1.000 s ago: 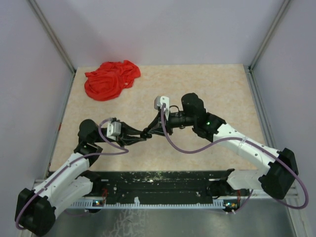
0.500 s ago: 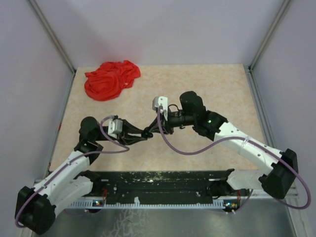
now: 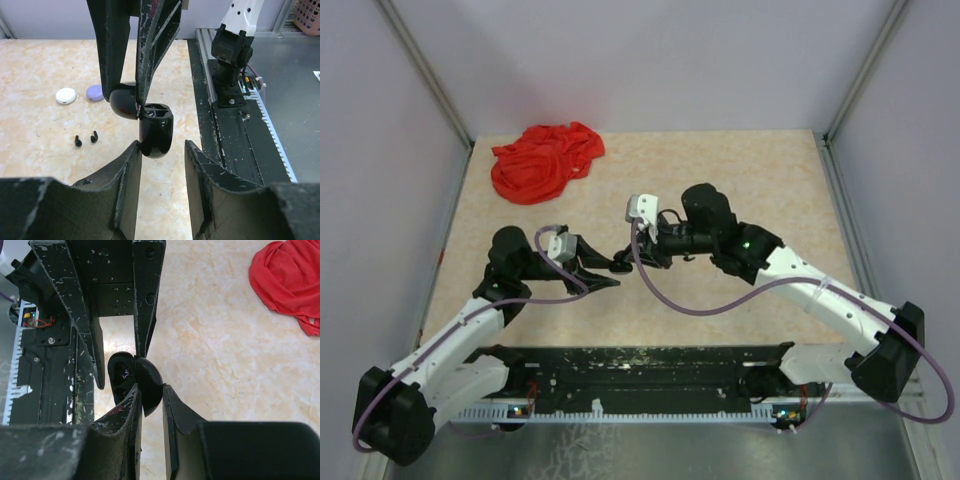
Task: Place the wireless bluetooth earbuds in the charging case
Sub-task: Adjust the charging case.
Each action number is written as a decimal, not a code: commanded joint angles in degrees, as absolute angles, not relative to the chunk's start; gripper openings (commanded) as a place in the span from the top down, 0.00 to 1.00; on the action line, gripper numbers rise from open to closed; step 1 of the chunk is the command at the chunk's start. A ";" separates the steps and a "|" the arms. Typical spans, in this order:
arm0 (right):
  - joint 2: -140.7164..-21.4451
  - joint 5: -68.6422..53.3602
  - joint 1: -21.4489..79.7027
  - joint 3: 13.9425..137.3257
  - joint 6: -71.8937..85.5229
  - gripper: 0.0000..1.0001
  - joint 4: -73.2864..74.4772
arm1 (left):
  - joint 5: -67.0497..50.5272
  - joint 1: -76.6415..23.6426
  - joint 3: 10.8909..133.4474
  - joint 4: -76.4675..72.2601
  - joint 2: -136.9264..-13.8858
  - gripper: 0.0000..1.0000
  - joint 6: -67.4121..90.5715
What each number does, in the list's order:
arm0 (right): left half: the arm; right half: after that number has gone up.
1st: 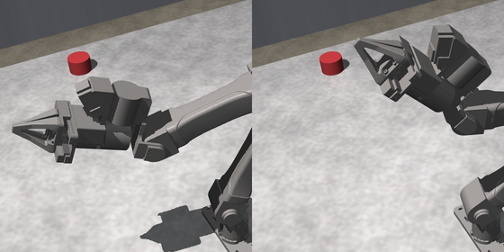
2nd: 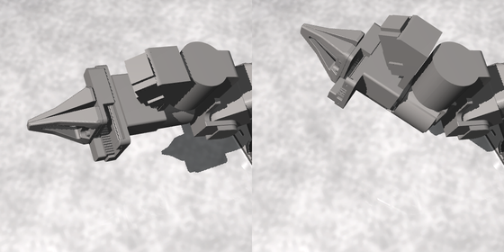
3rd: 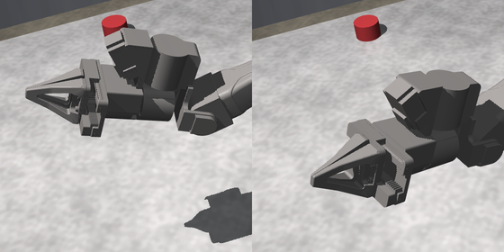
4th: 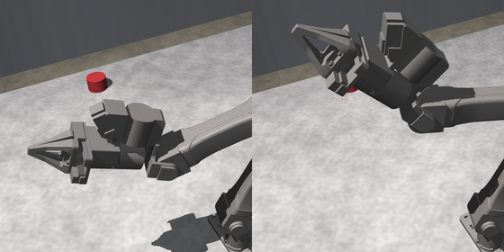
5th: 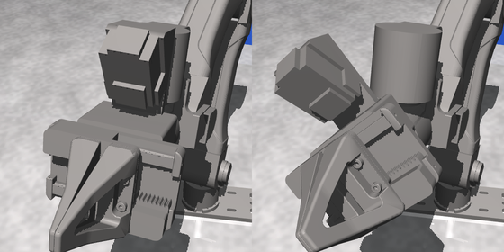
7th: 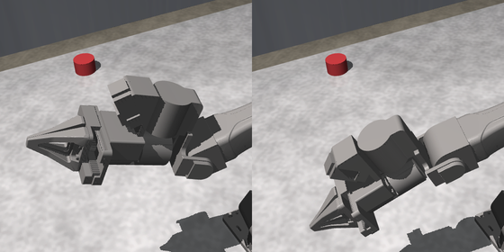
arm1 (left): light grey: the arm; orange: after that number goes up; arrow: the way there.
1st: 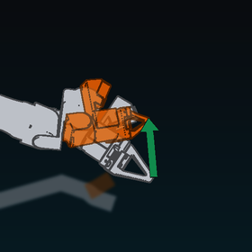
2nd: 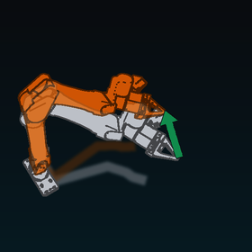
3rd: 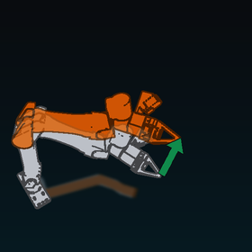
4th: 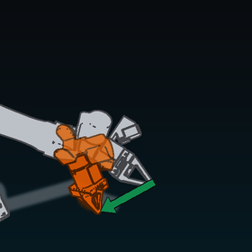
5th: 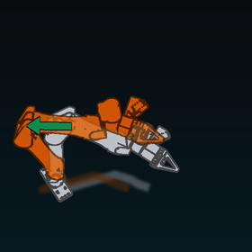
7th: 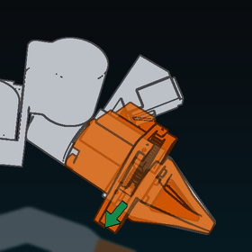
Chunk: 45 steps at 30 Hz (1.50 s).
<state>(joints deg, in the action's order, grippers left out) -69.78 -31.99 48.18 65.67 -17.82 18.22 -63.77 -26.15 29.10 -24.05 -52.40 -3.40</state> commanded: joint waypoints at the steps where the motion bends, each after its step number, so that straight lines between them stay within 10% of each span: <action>1: -69.22 -27.03 50.26 69.99 -21.10 0.98 19.72 | -65.71 -26.14 31.03 -23.55 -52.65 0.55 -3.23; 27: -73.28 -22.69 53.44 74.96 -22.62 0.96 26.00 | -64.52 -26.18 30.37 -24.35 -51.25 0.76 -4.15; 31: -72.98 -22.75 53.46 75.78 -21.30 0.88 26.97 | -64.18 -26.16 30.23 -23.46 -50.86 0.98 -6.24; 45: -66.58 -19.38 49.98 76.54 -10.62 0.45 25.26 | -55.76 -26.15 31.60 -16.22 -50.85 0.99 -11.81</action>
<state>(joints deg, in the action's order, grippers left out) -71.24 -20.32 52.23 73.28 -15.97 28.71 -60.29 -26.11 29.34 -20.14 -50.81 -9.06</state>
